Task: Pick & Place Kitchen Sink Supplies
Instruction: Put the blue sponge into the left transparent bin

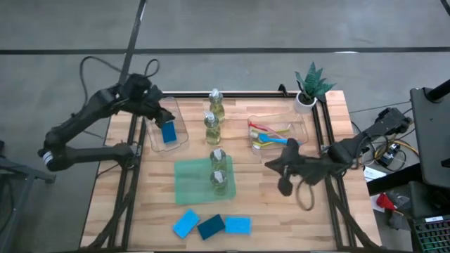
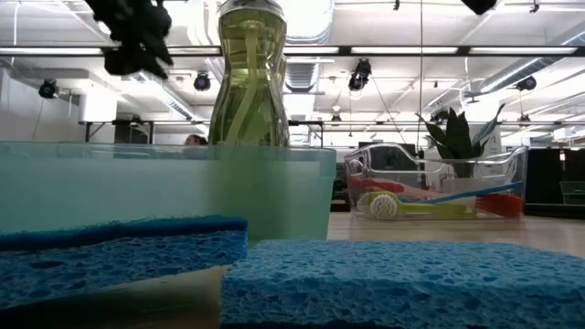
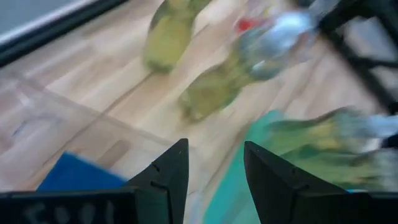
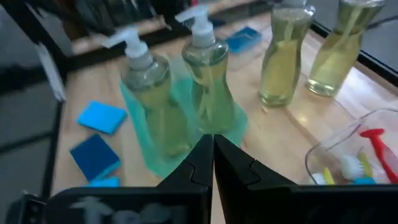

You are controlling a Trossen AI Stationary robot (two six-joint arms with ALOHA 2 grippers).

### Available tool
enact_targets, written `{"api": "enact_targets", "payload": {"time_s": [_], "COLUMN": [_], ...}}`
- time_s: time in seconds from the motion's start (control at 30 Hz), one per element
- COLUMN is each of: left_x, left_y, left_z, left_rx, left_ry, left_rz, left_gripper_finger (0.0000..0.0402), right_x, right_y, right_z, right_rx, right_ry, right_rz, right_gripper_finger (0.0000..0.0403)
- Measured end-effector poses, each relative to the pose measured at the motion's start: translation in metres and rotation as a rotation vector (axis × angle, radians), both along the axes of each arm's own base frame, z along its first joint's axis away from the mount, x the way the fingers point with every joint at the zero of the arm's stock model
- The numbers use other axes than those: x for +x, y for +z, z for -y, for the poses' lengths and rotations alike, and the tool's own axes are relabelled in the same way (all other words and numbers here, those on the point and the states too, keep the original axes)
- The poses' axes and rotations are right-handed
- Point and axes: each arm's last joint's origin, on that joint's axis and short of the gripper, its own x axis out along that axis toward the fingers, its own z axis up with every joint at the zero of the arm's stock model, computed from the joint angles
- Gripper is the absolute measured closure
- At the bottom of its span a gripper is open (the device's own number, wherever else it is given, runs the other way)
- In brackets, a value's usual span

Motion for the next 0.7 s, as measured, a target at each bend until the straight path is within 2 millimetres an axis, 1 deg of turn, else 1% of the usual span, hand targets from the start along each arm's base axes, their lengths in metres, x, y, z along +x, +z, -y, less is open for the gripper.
{"api": "enact_targets", "payload": {"time_s": [0.07,0.17,0.27,0.4,0.47,0.57,0.6,0.63,0.7], "left_x": [-0.004,-0.009,-0.011,-0.004,0.001,0.006,0.008,0.01,0.012], "left_y": [0.007,0.013,0.016,0.017,0.019,0.022,0.023,0.024,0.025], "left_z": [0.009,0.022,0.032,0.044,0.049,0.056,0.058,0.06,0.066], "left_rx": [0.014,-0.008,-0.038,-0.104,-0.14,-0.164,-0.159,-0.156,-0.15], "left_ry": [-0.006,-0.013,-0.02,-0.062,-0.068,-0.072,-0.075,-0.073,-0.066], "left_rz": [0.065,0.12,0.148,0.219,0.265,0.302,0.313,0.326,0.335], "left_gripper_finger": [0.0257,0.0257,0.0257,0.0257,0.0257,0.0257,0.0257,0.0257,0.0257], "right_x": [-0.014,-0.035,-0.054,-0.076,-0.086,-0.098,-0.1,-0.102,-0.105], "right_y": [-0.006,-0.013,-0.027,-0.047,-0.055,-0.063,-0.065,-0.066,-0.066], "right_z": [0.008,0.022,0.033,0.047,0.053,0.062,0.064,0.065,0.065], "right_rx": [0.03,0.056,0.046,0.068,0.086,0.055,0.083,0.106,0.073], "right_ry": [0.004,0.011,0.028,0.023,-0.014,-0.098,-0.115,-0.109,-0.039], "right_rz": [0.068,0.157,0.174,0.205,0.225,0.25,0.271,0.289,0.3], "right_gripper_finger": [0.0395,0.0395,0.0395,0.0395,0.0395,0.0394,0.0394,0.0394,0.0394]}}
